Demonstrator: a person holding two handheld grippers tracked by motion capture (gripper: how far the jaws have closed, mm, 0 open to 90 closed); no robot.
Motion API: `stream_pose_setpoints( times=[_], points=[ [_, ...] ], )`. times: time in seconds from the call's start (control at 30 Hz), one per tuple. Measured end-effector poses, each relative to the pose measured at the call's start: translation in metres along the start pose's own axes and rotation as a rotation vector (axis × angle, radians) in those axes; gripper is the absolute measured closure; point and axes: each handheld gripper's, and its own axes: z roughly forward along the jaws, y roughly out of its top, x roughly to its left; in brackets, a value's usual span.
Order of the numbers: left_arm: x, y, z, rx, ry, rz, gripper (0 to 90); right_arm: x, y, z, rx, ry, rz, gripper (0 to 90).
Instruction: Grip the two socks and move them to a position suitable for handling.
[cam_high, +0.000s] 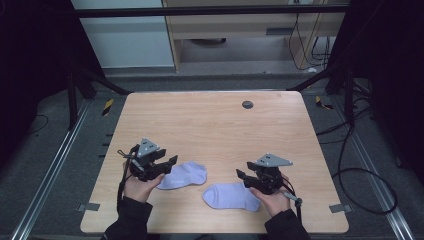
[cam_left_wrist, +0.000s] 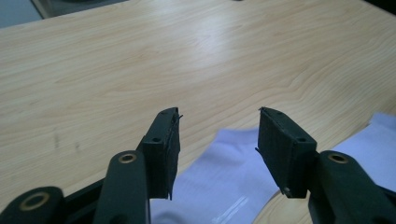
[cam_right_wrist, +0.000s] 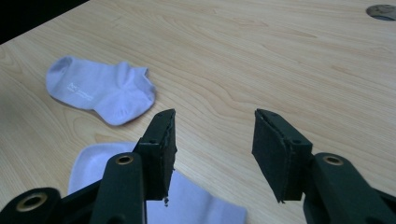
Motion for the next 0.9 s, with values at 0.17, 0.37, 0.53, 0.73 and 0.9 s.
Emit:
stream_pose_setpoints(
  times=[0.17,0.37,0.53,0.73,0.9],
  points=[
    [0.015,-0.018,-0.008,0.006,0.039,-0.026,47.5,0.01,0.007,0.014,0.007,0.013,-0.008,50.0],
    [0.028,-0.034,-0.014,0.003,0.079,-0.068,48.5,0.023,0.016,0.029,0.021,0.029,-0.024,50.3],
    [0.036,-0.046,-0.012,0.004,0.09,-0.092,49.1,0.033,0.024,0.043,0.026,0.043,-0.024,50.2],
    [0.041,-0.061,-0.005,0.019,0.112,-0.113,50.1,0.048,0.029,0.065,0.039,0.057,-0.041,50.0],
    [0.042,-0.072,0.002,0.055,0.118,-0.109,50.8,0.058,0.03,0.083,0.064,0.056,-0.053,50.4]
  ],
)
